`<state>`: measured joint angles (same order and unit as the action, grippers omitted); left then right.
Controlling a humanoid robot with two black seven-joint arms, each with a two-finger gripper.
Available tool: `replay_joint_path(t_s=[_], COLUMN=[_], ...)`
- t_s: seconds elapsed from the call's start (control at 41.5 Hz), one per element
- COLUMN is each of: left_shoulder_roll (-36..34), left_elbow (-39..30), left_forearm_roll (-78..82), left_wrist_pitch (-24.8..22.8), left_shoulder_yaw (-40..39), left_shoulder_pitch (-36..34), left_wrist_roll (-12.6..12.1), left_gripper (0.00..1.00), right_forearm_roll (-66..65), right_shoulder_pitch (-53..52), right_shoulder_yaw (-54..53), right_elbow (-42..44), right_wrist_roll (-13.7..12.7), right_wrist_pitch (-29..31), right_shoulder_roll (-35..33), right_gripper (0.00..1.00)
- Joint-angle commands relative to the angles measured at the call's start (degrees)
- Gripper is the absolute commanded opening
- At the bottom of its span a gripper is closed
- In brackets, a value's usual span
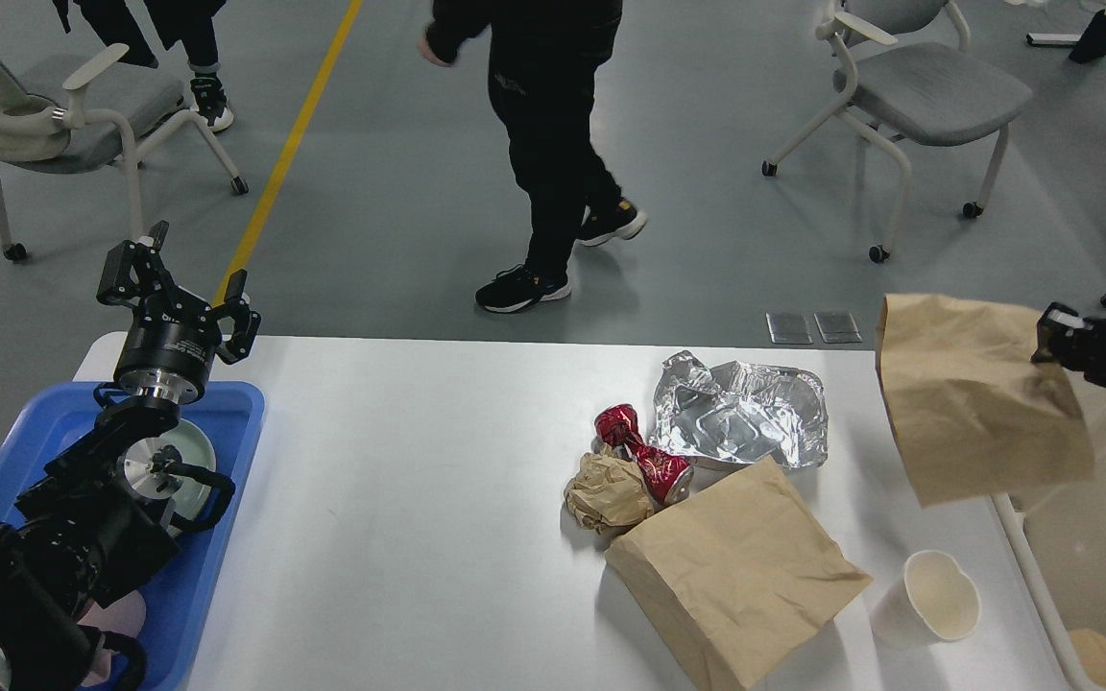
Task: Tidy desktop
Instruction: 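Grasp the brown paper bag with the right gripper and drop it in the bin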
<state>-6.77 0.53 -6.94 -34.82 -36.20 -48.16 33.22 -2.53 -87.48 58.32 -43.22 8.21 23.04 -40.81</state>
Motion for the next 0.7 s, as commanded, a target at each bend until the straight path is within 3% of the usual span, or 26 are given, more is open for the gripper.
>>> replay_joint_path(t_s=[0.0,0.193,0.362,0.579,0.675], left_shoulder_roll=[0.0,0.0,0.0,0.0,0.0], left_elbow=[0.0,0.0,0.0,0.0,0.0], left_forearm_roll=[0.0,0.0,0.0,0.0,0.0], left_wrist_pitch=[0.0,0.0,0.0,-0.1,-0.1], left_shoulder_yaw=[0.0,0.0,0.0,0.0,0.1], left_shoulder_pitch=[0.0,0.0,0.0,0.0,0.0], left_wrist_roll=[0.0,0.0,0.0,0.0,0.0], left_gripper=[0.97,0.97,0.97,0.97,0.97], right_forearm_roll=[0.0,0.0,0.1,0.1,1.9], right_shoulder_pitch=[-9.1,-18.9,-19.0,-5.6,7.4], right_shoulder_yaw=[0.0,-0.3,-1.2,-1.5,-2.6], right_elbow=[-0.8,-0.6,1.4,9.2,15.5], right_wrist_roll=[0.1,0.1,-0.2,-0.2,-0.3], right_wrist_pitch=[5.2,8.0,5.3,1.1,0.0], right_shoulder_roll=[-1.6,-2.7,-3.7,-4.6,-4.5], right_gripper=[0.00,0.00,0.00,0.00,0.00])
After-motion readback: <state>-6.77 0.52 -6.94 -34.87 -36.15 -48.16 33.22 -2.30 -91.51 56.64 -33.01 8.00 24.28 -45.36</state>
